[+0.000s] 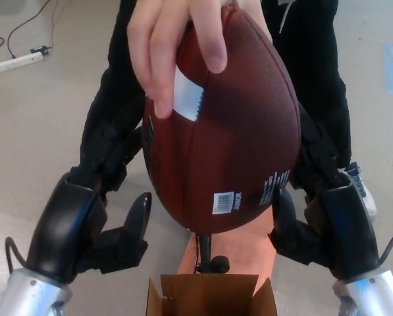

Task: Use both hands to pick up a football from a person and place it into a container beneath

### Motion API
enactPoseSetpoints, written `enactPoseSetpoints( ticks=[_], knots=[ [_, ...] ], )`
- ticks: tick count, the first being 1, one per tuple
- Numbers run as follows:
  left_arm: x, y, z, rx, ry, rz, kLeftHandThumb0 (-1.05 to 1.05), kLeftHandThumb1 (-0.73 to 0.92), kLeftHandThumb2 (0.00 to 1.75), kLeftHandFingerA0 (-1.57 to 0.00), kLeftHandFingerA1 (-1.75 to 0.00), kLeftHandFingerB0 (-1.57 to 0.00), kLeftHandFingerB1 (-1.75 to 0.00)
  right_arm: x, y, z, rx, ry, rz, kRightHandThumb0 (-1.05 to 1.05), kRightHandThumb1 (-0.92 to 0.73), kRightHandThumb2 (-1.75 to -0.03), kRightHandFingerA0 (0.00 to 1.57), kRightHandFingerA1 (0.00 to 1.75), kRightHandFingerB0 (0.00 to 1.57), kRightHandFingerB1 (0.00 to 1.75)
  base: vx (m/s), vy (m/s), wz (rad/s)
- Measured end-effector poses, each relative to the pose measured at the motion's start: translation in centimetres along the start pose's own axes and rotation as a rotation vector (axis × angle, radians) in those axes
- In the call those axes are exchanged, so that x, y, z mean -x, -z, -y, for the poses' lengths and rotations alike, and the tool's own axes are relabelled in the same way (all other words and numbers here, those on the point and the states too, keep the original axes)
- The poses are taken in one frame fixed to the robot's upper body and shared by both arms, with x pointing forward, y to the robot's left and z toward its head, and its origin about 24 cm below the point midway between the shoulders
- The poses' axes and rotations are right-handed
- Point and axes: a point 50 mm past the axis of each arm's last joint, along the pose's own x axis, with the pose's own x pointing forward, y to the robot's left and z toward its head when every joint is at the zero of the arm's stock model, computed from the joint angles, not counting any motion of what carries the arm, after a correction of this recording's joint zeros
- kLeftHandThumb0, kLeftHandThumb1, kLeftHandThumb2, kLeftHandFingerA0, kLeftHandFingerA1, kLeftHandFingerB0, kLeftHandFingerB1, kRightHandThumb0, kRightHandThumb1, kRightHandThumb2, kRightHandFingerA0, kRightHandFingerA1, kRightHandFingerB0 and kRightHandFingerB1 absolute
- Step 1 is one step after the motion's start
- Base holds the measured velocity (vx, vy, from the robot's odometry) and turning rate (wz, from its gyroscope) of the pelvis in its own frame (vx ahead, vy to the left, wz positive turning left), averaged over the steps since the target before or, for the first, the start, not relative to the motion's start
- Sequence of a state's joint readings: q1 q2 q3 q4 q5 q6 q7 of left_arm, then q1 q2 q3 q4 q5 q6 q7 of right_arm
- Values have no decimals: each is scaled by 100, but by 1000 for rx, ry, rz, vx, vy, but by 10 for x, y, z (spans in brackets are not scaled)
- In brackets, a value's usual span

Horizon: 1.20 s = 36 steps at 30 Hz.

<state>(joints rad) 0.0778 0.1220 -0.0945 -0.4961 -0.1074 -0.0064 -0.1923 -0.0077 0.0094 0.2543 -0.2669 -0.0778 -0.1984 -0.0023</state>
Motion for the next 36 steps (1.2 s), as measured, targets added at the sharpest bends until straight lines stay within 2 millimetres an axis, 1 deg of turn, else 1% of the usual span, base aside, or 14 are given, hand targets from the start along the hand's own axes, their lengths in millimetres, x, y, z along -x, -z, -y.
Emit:
enactPoseSetpoints(
  ticks=[1,2,6,7,9,10,13,20,22,25,27,32,34,36],
  knots=[
    [0,0,1,4,-2,-5,-78,69,109,-4,-39,-3,-28,0,0,-1,-2,1,-5,-78,-74,-109,11,45,1,26,0,0,0],
    [0,1,2,5,-3,-10,-79,70,109,-4,-40,-2,-28,0,1,-2,-4,1,-10,-78,-92,-69,19,28,2,20,0,0,0],
    [-1,2,4,1,-10,-22,-78,69,108,-4,-39,-3,-28,0,2,-4,-13,2,-28,-79,-92,-69,18,28,4,21,0,0,0],
    [-2,2,5,-1,-13,-22,-84,90,67,-12,-26,-7,-24,0,2,-5,-15,4,-30,-77,-91,-69,16,28,6,20,0,0,0],
    [-3,2,6,-3,-17,-22,-84,90,67,-12,-26,-7,-24,0,2,-6,-21,8,-32,-77,-91,-69,15,27,6,20,0,0,0],
    [-4,1,6,-4,-23,-21,-89,76,109,-10,-22,-10,-22,-1,2,-8,-32,14,-33,-74,-73,-111,2,30,1,27,0,0,0],
    [-7,1,8,-4,-30,-16,-84,76,109,0,-17,-13,-26,-2,3,-12,-51,25,-37,-82,-80,-113,0,16,10,22,0,0,0],
    [-16,17,18,3,-79,-65,-77,74,108,0,-23,-14,-33,-4,13,-26,-91,95,-94,-73,-79,-113,0,22,7,26,0,0,0],
    [-17,23,21,4,-90,-89,-79,75,109,0,-24,-13,-35,-4,19,-29,-95,113,-118,-75,-92,-76,1,23,5,24,0,0,0],
    [-19,30,24,14,-108,-114,-84,77,109,-2,-21,-14,-30,-4,25,-33,-117,133,-149,-76,-92,-79,0,21,4,24,0,0,0],
    [-21,36,25,15,-117,-135,-84,78,110,-3,-22,-15,-31,-4,31,-35,-132,141,-171,-75,-82,-118,0,20,4,24,0,0,0],
    [-25,47,27,18,-126,-166,-81,73,107,0,-27,-14,-36,-5,43,-36,-162,152,-204,-76,-92,-81,0,17,4,23,0,0,0],
    [-28,54,28,28,-126,-181,-82,73,107,0,-27,-14,-35,-7,49,-34,-165,157,-218,-76,-83,-118,0,19,4,23,0,0,0],
    [-31,62,29,36,-126,-203,-83,74,107,-2,-26,-15,-34,-9,56,-33,-164,162,-239,-76,-92,-82,0,16,2,23,0,0,0]
  ],
)
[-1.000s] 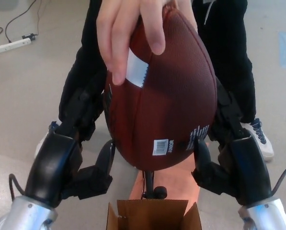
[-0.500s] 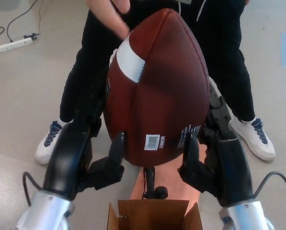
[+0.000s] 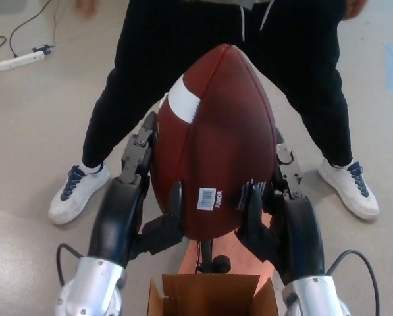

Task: Use both hands to pick up a football from a person and place it into a container beneath

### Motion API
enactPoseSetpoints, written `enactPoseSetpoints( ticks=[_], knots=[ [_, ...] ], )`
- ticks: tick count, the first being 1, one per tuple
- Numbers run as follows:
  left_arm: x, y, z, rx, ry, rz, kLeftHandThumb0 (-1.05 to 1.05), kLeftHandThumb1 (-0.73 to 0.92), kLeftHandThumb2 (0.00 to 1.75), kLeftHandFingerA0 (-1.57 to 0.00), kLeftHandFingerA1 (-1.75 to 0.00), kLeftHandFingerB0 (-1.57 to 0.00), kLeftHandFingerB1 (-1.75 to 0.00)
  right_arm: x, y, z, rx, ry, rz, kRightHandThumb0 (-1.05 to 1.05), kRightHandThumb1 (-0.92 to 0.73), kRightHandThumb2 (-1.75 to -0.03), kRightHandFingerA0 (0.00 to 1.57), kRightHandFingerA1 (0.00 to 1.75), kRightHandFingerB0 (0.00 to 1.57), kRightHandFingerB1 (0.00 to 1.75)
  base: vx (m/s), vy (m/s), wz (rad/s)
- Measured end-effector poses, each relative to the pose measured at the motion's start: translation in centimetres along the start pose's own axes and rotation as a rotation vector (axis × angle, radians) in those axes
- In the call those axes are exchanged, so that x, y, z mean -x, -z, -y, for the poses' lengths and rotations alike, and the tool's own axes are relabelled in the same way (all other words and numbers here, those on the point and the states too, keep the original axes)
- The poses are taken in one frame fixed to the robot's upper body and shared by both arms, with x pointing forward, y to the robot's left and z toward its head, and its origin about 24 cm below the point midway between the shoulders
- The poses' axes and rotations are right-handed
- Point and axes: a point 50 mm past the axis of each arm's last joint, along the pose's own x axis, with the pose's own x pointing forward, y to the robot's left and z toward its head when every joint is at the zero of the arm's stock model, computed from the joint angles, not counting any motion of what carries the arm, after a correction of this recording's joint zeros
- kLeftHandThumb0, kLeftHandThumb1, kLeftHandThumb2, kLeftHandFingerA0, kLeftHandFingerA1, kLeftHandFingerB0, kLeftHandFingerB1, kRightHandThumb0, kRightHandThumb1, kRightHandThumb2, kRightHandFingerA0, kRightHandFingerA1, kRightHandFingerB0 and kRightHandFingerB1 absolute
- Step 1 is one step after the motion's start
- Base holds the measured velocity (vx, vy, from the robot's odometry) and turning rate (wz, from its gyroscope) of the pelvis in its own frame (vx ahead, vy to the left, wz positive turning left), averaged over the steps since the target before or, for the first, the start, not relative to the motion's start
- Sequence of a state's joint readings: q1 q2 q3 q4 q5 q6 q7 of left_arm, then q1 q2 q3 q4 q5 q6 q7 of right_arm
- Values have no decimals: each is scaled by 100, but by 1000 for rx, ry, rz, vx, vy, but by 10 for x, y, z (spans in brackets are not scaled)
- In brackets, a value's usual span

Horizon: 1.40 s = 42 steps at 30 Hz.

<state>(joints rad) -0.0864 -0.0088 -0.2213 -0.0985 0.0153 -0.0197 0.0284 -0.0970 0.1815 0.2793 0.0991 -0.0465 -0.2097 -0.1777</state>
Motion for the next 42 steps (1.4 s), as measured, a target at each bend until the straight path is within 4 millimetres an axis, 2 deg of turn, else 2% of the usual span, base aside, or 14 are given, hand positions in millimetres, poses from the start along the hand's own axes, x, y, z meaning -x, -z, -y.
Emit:
enactPoseSetpoints(
  ticks=[1,11,12,13,22,24,25,27,28,30,34,35,41,42],
  knots=[
    [-2,5,0,3,1,-14,-80,73,107,0,-25,-13,-33,-2,4,1,2,2,-13,-75,-85,-119,0,19,3,23,0,0,0],
    [-17,37,4,61,24,-106,-79,76,108,0,-21,-12,-28,-13,30,11,6,1,-107,-76,-85,-119,0,19,2,23,0,0,0],
    [-17,39,4,65,27,-110,-79,77,108,0,-19,-14,-26,-14,32,11,5,-1,-113,-76,-92,-84,0,14,2,22,0,0,0],
    [-17,41,3,68,30,-116,-79,77,108,0,-19,-14,-26,-14,33,12,4,-2,-119,-76,-83,-118,0,19,3,23,0,0,0],
    [-19,53,1,88,52,-141,-80,77,112,0,-21,-1,-19,-16,43,17,19,-9,-148,-88,-84,-118,7,19,7,15,0,0,0],
    [-18,55,-4,84,47,-153,-76,92,73,0,-14,0,-18,-16,43,24,41,1,-153,-87,-89,-123,0,12,0,12,0,0,0],
    [-17,58,-10,81,41,-164,-79,79,114,0,-19,0,-18,-16,44,31,60,12,-155,-88,-90,-122,1,13,1,13,0,0,0],
    [-16,61,-27,68,9,-182,-86,81,115,0,-17,0,-15,-17,44,47,98,42,-158,-85,-89,-122,0,14,0,14,0,0,0],
    [-14,63,-37,61,-11,-191,-81,92,72,0,-9,0,-12,-17,44,56,116,60,-161,-81,-87,-121,0,16,0,16,0,0,0],
    [-10,67,-65,40,-75,-216,-82,77,115,0,-17,0,-16,-15,44,81,159,116,-172,-86,-86,-118,6,17,6,18,0,0,0],
    [0,71,-117,15,-194,-262,-84,78,101,0,-10,0,-9,-14,38,119,214,201,-171,-92,-89,-119,7,12,8,12,0,0,0],
    [4,72,-132,17,-231,-274,-83,80,114,0,-15,0,-13,-14,34,129,227,226,-165,-82,-92,-78,0,24,0,23,0,0,0],
    [17,75,-168,42,-330,-297,-75,92,77,0,-14,0,-8,-17,26,147,232,275,-144,-89,-81,-115,9,20,9,21,0,0,0],
    [22,77,-178,40,-358,-310,-80,82,115,0,-20,0,-14,-17,23,152,233,288,-138,-89,-81,-115,10,24,9,21,0,0,0]
  ],
)
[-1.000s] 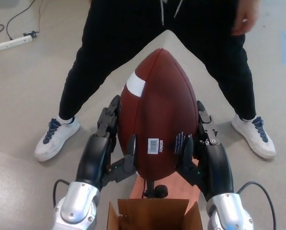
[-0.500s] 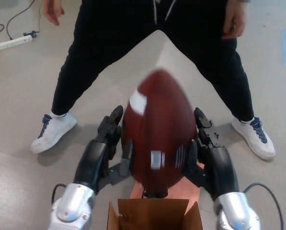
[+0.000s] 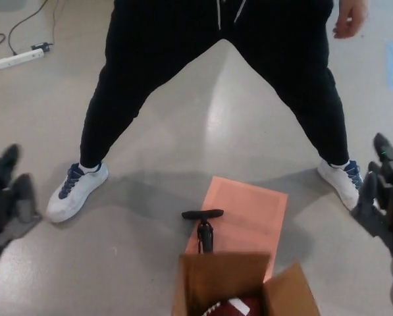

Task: Use both hands to pick up a football from a person and place it into a container beneath

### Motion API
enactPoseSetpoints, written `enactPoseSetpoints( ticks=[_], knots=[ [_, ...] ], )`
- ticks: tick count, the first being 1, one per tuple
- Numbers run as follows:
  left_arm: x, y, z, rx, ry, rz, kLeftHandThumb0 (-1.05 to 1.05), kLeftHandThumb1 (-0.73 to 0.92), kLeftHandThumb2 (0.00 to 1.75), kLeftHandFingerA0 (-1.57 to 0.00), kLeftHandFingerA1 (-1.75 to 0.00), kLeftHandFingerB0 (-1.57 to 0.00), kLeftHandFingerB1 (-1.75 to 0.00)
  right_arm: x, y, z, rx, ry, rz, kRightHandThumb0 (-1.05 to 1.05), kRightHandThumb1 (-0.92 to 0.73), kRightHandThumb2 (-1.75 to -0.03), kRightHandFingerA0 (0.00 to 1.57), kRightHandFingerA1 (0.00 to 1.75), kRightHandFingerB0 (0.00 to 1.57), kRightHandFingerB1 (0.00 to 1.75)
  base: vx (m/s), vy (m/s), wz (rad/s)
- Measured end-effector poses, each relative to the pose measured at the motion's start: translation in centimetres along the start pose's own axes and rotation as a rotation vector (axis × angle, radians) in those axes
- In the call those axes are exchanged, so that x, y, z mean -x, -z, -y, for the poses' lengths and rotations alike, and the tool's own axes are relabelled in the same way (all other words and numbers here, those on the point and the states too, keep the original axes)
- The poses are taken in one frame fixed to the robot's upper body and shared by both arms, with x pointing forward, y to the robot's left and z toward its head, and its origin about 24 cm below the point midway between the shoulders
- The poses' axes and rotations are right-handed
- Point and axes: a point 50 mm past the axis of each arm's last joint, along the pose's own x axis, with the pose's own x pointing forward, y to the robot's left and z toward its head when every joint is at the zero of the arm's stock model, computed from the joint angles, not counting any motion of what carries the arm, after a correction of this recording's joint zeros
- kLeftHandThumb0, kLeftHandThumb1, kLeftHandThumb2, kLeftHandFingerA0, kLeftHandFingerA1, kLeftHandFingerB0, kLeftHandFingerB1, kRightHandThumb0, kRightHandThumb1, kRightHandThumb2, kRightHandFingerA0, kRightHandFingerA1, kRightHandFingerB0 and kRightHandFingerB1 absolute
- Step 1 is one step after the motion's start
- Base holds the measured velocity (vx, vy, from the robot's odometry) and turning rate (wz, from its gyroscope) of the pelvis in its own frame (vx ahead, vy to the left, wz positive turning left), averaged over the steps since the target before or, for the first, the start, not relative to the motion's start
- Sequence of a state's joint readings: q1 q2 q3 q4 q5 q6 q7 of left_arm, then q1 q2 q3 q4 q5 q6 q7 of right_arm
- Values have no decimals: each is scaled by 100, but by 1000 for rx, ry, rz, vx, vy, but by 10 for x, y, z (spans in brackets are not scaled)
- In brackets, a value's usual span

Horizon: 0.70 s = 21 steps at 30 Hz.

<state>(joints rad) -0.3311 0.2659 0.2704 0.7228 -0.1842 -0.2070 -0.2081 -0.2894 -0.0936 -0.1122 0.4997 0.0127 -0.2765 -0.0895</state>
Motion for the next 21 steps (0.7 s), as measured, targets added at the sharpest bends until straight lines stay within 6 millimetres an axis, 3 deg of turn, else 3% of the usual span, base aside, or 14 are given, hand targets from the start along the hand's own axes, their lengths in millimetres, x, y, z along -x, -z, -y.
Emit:
enactPoseSetpoints(
  ticks=[3,4,5,6,7,8,9,10,12,13,14,16,20,21],
  knots=[
    [3,7,-13,16,-32,-23,-82,83,114,0,-16,0,-12,-1,-1,4,-8,12,1,-89,-81,-115,10,25,9,21,0,0,0],
    [4,10,-14,25,-35,-32,-85,84,113,0,-12,0,-9,-2,-1,4,-10,10,2,-85,-92,-73,9,23,8,23,0,0,0],
    [5,13,-16,36,-38,-42,-83,84,115,0,-13,0,-11,-2,-1,4,-12,9,3,-89,-80,-114,10,24,9,23,0,0,0],
    [6,15,-17,44,-40,-49,-80,76,95,0,-4,0,-4,-3,-2,4,-13,9,4,-89,-80,-114,10,24,10,23,0,0,0],
    [7,18,-18,50,-39,-55,-80,76,95,0,-4,0,-4,-4,-2,3,-15,8,4,-89,-80,-114,10,24,10,23,0,0,0],
    [8,20,-18,56,-34,-62,-73,92,77,0,-6,0,-8,-5,-3,2,-20,6,6,-88,-83,-115,8,18,8,20,0,0,0],
    [8,21,-18,58,-31,-63,-73,92,77,0,-6,0,-8,-5,-3,2,-21,6,7,-88,-83,-115,8,18,8,20,0,0,0],
    [8,23,-17,61,-27,-66,-81,81,114,0,-17,0,-14,-6,-3,0,-24,3,7,-88,-84,-116,8,16,8,19,0,0,0],
    [9,25,-16,63,-23,-68,-81,81,114,0,-16,0,-14,-8,-2,-2,-23,-3,3,-86,-84,-116,8,21,8,21,0,0,0],
    [9,27,-14,61,-20,-71,-80,77,98,0,-11,0,-7,-9,0,-4,-19,-8,-4,-82,-87,-115,6,20,7,19,0,0,0],
    [10,28,-14,60,-18,-73,-80,77,98,0,-11,0,-7,-9,1,-5,-15,-10,-8,-82,-87,-115,6,20,7,19,0,0,0],
    [11,33,-12,48,-10,-88,-78,81,115,0,-22,0,-17,-8,7,-7,1,-17,-29,-81,-88,-117,2,18,2,16,0,0,0],
    [16,47,-8,24,3,-150,-84,84,117,0,-20,0,-14,0,33,-12,54,-43,-141,-81,-85,-113,5,20,5,17,0,0,0],
    [17,50,-7,19,5,-167,-89,86,115,-6,-19,-6,-13,2,40,-13,65,-52,-174,-70,-76,-112,3,42,2,27,0,0,0]
  ],
)
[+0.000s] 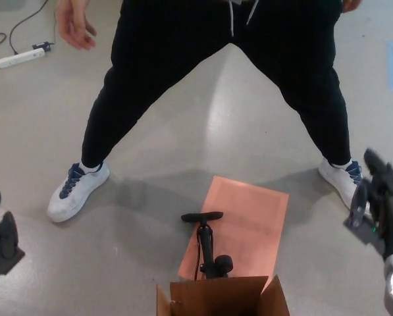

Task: Use both hands to pick up a football from a person and place it into a container beneath

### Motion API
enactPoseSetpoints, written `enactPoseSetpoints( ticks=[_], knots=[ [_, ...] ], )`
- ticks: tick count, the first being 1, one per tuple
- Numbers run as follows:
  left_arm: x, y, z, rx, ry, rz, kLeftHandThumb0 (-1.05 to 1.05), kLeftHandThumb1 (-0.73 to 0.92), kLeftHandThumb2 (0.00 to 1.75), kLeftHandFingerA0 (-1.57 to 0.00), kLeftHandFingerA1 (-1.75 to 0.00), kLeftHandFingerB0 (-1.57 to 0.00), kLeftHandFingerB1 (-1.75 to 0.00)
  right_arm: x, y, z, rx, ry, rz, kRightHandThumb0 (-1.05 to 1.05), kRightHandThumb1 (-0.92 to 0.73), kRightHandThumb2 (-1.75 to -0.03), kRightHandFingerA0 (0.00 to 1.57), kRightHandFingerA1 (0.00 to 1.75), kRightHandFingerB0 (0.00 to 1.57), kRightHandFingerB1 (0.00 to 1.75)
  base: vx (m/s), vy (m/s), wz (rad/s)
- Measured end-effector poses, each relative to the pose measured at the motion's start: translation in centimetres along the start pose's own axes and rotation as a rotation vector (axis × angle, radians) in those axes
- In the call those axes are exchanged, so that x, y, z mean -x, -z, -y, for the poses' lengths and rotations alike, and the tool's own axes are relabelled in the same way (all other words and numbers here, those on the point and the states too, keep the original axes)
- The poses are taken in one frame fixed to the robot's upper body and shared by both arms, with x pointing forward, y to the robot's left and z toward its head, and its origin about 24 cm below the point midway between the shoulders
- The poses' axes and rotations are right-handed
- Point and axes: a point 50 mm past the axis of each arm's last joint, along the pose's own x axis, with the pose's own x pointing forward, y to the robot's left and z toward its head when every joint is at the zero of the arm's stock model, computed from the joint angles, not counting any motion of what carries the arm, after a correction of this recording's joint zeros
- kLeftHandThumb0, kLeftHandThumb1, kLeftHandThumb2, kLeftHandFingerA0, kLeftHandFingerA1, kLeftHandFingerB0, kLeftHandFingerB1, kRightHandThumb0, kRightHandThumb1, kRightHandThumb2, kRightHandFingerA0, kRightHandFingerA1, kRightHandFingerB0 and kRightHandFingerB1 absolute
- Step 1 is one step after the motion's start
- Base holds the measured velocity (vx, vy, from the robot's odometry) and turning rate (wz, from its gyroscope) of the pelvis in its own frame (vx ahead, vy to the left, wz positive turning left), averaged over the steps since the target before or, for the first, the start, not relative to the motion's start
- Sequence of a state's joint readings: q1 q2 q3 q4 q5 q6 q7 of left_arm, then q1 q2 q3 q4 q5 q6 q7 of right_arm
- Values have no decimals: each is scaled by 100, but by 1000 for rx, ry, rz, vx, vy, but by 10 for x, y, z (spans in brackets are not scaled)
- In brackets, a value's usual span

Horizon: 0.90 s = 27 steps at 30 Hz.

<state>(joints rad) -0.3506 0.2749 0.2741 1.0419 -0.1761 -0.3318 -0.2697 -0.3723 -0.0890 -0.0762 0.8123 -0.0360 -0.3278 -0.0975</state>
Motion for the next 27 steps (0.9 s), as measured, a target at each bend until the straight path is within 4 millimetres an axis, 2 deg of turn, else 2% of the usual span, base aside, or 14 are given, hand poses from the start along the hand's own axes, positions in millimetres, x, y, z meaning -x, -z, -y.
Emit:
enactPoseSetpoints(
  ticks=[1,2,3,5,6,7,12,25,26,27],
  knots=[
    [0,2,0,-4,1,-12,-89,86,115,-6,-19,-6,-13,0,5,-1,6,-6,-24,-70,-76,-112,3,42,2,27,0,0,0],
    [0,4,1,-10,2,-22,-87,87,116,-4,-19,-4,-12,0,9,-2,12,-11,-44,-74,-92,-71,11,30,7,20,0,0,0],
    [1,6,2,-18,5,-34,-84,87,115,-4,-18,-3,-14,0,13,-3,19,-17,-66,-79,-79,-111,11,46,0,24,0,0,0],
    [1,8,2,-33,10,-48,-80,86,115,-1,-19,-1,-16,0,17,-4,28,-28,-95,-78,-81,-112,11,46,0,23,0,0,0],
    [2,10,2,-55,16,-60,-80,85,115,-1,-19,-1,-15,-1,21,-6,41,-44,-120,-70,-78,-112,4,43,1,26,0,0,0],
    [2,12,3,-77,25,-69,-81,86,115,-1,-19,-1,-14,-1,24,-7,61,-62,-137,-76,-81,-111,6,31,5,20,0,0,0],
    [4,14,-1,-136,38,-87,-80,86,115,0,-16,0,-15,3,34,-11,120,-125,-172,-79,-82,-110,6,24,6,17,0,0,0],
    [2,10,0,-192,72,-63,-82,86,116,0,-14,0,-16,5,38,-15,173,-183,-176,-79,-83,-113,6,28,5,17,0,0,0],
    [2,8,1,-193,74,-59,-85,85,114,-3,-16,-9,-20,5,37,-15,174,-184,-173,-80,-83,-113,7,27,6,18,0,0,0],
    [1,7,1,-195,75,-54,-85,85,114,-3,-16,-9,-20,4,36,-15,175,-184,-170,-80,-83,-113,7,27,6,18,0,0,0]
  ],
)
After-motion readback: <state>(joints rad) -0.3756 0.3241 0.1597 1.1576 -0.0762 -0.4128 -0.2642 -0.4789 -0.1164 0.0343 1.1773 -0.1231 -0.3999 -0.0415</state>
